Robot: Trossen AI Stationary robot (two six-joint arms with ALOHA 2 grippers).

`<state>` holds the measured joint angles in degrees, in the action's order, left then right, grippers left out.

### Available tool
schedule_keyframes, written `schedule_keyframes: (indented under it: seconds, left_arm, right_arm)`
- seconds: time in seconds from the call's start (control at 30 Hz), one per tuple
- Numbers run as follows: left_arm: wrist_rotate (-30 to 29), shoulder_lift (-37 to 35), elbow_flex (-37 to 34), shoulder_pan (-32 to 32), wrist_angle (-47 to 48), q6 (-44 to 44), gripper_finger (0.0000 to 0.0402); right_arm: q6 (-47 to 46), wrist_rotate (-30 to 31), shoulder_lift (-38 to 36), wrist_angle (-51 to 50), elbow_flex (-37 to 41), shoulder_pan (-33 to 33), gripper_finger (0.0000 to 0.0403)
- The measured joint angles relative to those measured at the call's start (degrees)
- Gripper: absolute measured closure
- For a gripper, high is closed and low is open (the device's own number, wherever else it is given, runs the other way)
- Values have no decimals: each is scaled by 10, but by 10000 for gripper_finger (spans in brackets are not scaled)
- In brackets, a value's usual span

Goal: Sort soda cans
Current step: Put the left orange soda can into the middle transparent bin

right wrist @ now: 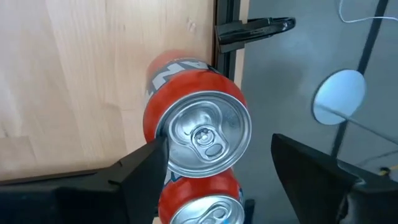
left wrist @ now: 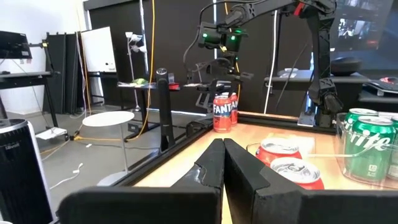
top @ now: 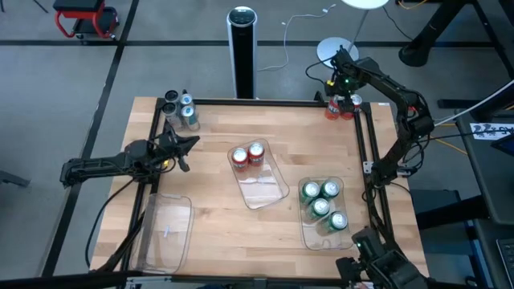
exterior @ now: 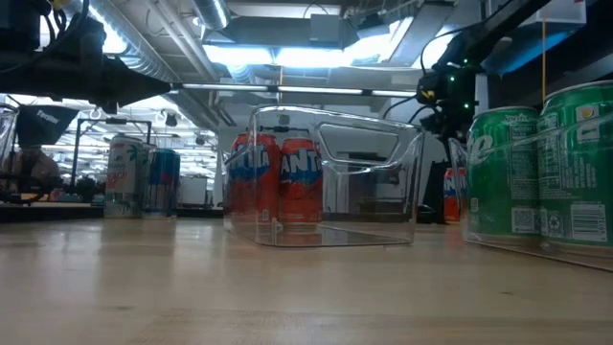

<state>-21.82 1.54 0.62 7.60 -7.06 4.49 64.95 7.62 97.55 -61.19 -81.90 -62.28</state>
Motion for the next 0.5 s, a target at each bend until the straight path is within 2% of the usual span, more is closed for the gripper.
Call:
schedule_keyframes:
  seconds: [0.33, 0.5]
  left_arm:
    - [0, 0, 0, 0, -4, 0, 402]
    - [0, 0, 0, 0, -9, 0, 402]
  right_arm:
    - [-2, -1, -31, -5, 3, 0, 116]
    - [-1, -37, -33, -10, 2, 0, 103]
